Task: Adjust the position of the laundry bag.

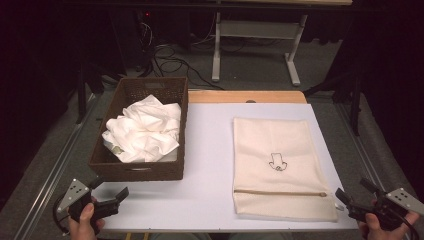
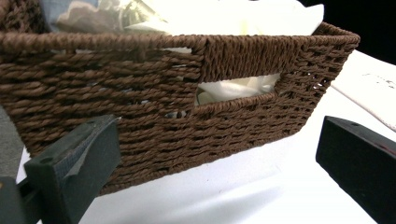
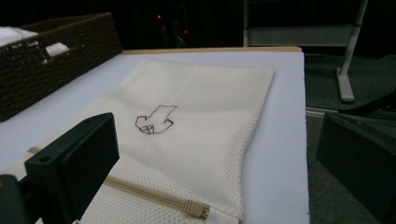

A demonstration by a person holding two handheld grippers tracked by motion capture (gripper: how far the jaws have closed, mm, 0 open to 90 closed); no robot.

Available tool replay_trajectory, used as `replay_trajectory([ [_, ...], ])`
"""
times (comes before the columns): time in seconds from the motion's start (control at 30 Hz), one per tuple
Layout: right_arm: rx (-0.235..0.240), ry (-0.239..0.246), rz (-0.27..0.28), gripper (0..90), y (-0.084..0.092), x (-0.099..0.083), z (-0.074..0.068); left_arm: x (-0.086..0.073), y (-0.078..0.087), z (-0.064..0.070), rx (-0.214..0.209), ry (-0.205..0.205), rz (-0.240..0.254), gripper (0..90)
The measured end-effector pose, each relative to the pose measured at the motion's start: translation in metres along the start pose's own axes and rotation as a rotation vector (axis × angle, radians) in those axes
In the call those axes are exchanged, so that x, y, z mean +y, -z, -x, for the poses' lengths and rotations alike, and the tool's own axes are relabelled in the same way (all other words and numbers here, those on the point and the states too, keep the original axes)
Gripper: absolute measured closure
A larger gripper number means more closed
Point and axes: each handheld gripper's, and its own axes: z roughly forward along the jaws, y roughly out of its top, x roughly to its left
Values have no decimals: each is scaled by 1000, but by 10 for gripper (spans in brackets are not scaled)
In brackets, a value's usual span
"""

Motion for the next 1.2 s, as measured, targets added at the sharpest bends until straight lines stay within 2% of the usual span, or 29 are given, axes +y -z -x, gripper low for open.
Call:
replay_trajectory([
  [0.03, 3, 17, -30, 2, -5, 2, -5, 3, -3, 5, -7, -8, -8, 4],
  [0.1, -2, 19, -42, 3, -8, 3, -6, 4, -4, 7, -13, -12, -11, 4],
  [0.13, -3, 19, -67, 3, -14, 5, -10, 8, -8, 16, -31, -24, -20, 4],
  [0.2, -8, 18, -81, 3, -19, 9, -12, 10, -11, 20, -43, -28, -21, 4],
  [0.23, -10, 19, -87, 3, -23, 11, -13, 15, -16, 32, -58, -38, -29, 4],
  [0.27, -11, 14, -93, 6, -26, 13, -13, 15, -16, 32, -58, -38, -29, 4],
  [0.3, -16, 10, -100, 8, -29, 16, -14, 18, -22, 45, -91, -53, -30, 4],
  [0.33, -18, 13, -105, 12, -32, 19, -15, 19, -26, 52, -105, -63, -36, 4],
  [0.37, -18, 13, -105, 12, -32, 19, -15, 19, -26, 52, -105, -63, -36, 4],
  [0.43, -18, 12, -124, 18, -44, 26, -18, 23, -40, 74, -161, -85, -65, 5],
  [0.47, -18, 12, -124, 18, -44, 26, -18, 23, -40, 74, -161, -85, -65, 5],
  [0.5, -14, 11, -137, 30, -52, 28, -19, 24, -48, 84, -173, -103, -98, 5],
  [0.57, -16, 11, -141, 37, -54, 29, -19, 26, -60, 100, -190, -128, -119, 7],
  [0.63, -32, 20, -148, 67, -64, 31, -21, 27, -74, 119, -227, -128, -134, 10],
  [0.67, -37, 23, -153, 70, -67, 32, -21, 27, -74, 119, -227, -128, -134, 11],
  [0.8, -53, 24, -164, 78, -75, 36, -17, 28, -95, 146, -278, -134, -152, 22],
  [0.83, -78, 20, -182, 93, -80, 38, -13, 28, -99, 151, -289, -136, -159, 35],
  [0.87, -78, 20, -182, 93, -80, 38, -13, 27, -104, 157, -297, -140, -163, 35],
  [0.93, -106, 8, -200, 120, -83, 39, -8, 27, -112, 165, -315, -136, -175, 41],
  [0.97, -119, -6, -209, 141, -86, 38, -3, 25, -120, 173, -326, -131, -182, 54],
  [1.0, -119, -6, -209, 141, -86, 38, -3, 25, -120, 173, -326, -131, -182, 59],
  [1.03, -126, -23, -224, 156, -88, 34, -1, 24, -128, 181, -325, -132, -198, 69],
  [1.13, -125, -47, -239, 162, -90, 29, 1, 22, -135, 189, -340, -133, -218, 82],
  [1.2, -120, -43, -276, 164, -95, 23, 1, 21, -142, 195, -348, -132, -228, 87],
])
